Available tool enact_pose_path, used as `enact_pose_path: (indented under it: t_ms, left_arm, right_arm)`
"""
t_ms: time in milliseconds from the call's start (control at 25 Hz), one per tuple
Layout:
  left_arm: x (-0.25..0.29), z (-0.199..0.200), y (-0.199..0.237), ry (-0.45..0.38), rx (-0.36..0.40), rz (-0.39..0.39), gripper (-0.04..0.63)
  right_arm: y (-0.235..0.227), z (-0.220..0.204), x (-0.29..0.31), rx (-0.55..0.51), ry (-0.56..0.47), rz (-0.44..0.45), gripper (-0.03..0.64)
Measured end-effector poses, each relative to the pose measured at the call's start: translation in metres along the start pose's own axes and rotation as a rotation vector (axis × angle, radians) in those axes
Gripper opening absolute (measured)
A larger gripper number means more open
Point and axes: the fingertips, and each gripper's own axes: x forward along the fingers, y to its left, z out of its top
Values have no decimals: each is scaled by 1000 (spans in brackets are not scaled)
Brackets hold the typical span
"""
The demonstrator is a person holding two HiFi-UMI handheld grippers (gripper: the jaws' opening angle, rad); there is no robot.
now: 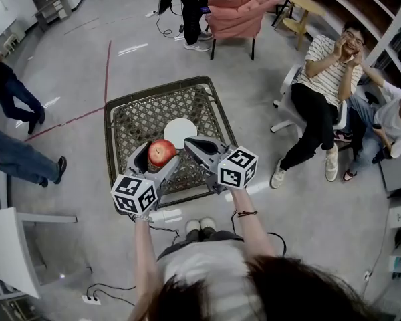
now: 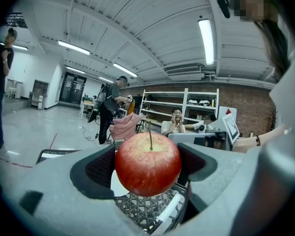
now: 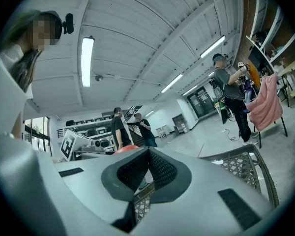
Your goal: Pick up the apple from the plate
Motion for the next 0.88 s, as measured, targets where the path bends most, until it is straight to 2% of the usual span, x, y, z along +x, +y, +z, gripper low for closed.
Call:
enact_pose_path:
  t_ms: [880]
  left_arm:
    - [1, -1, -6, 5, 15, 15, 403]
  right_arm:
    - [-3, -4, -12, 2, 8, -4, 9]
